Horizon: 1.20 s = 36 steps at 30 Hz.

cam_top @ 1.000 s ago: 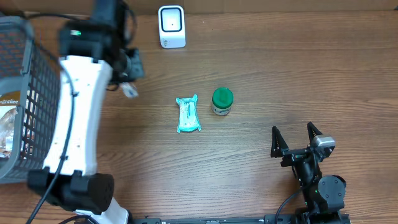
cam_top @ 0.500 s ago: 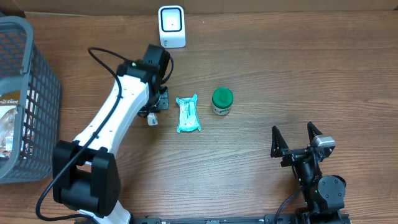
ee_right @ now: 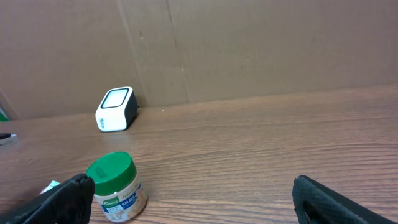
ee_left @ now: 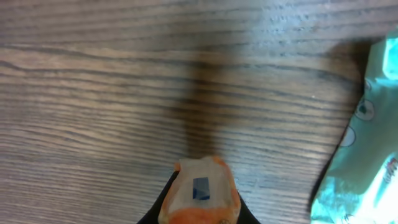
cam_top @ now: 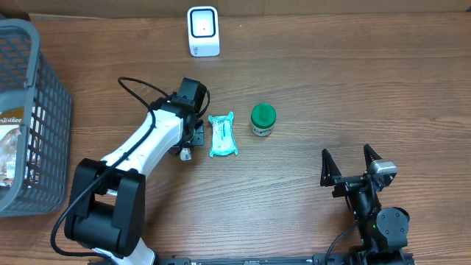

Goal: Scan the item barcode
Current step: 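Lift the orange box out and carry it toward the scanner, then lower the orange box beside the wipes packet and open the left gripper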

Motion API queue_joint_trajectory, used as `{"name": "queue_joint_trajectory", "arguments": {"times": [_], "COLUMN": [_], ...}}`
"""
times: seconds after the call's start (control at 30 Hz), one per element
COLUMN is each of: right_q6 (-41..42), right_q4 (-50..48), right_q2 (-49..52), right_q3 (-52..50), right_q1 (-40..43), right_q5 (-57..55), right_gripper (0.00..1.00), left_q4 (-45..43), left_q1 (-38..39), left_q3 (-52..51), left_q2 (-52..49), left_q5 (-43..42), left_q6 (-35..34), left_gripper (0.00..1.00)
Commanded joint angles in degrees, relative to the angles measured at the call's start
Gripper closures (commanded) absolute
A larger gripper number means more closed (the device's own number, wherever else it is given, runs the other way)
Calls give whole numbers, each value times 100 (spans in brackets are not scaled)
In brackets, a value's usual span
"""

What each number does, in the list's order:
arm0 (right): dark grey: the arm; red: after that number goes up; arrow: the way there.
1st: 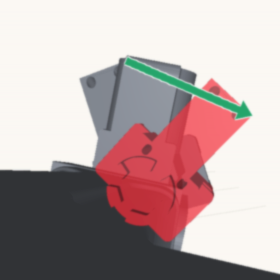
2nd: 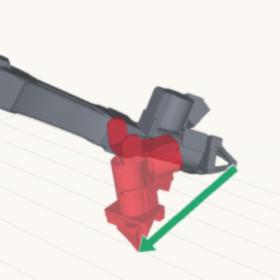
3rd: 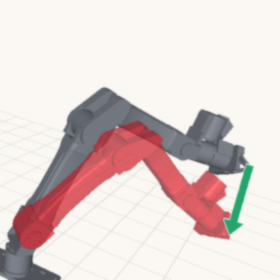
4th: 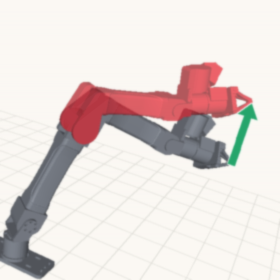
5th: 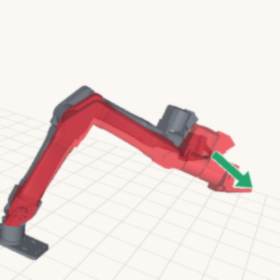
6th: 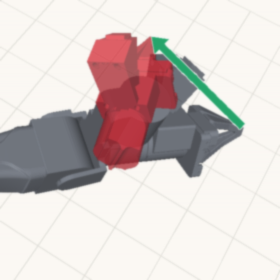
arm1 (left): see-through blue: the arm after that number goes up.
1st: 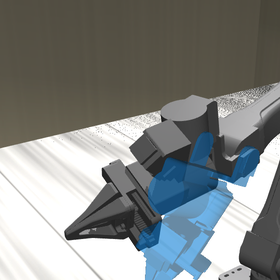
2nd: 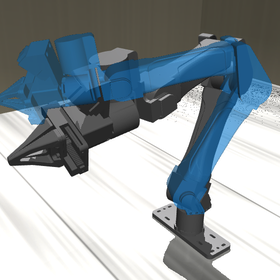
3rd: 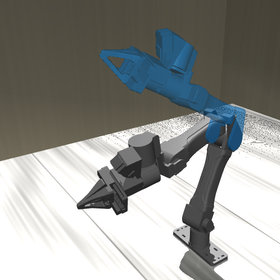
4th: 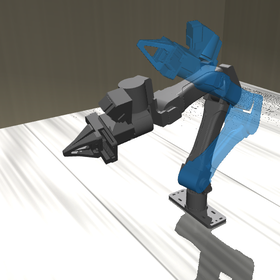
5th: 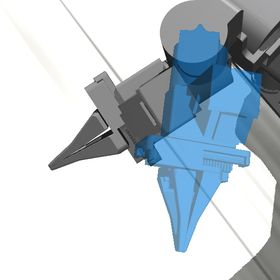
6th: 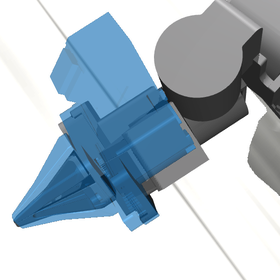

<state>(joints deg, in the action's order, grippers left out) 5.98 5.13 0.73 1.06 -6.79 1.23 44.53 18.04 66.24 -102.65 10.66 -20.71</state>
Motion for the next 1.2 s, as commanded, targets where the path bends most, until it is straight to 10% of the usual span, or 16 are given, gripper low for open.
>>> {"name": "queue_joint_trajectory", "arguments": {"times": [0.0, 0.67, 0.87, 1.17], "right_q6": [4, 4, 4, 4], "right_q4": [-33, -35, -33, -33], "right_q2": [-50, -50, -50, -50], "right_q3": [-59, -59, -59, -59], "right_q1": [7, 7, 7, 7], "right_q5": [-9, -9, -9, -9], "right_gripper": [0, 0, 0, 0], "left_q4": [-92, -433, -479, -686], "left_q1": [39, 39, 37, 37], "left_q3": [-50, -52, -52, -52], "left_q2": [63, -420, -420, -420], "left_q5": [431, 1220, 669, 267], "left_q6": [227, 933, 887, 885], "left_gripper": [94, 93, 43, 36]}}
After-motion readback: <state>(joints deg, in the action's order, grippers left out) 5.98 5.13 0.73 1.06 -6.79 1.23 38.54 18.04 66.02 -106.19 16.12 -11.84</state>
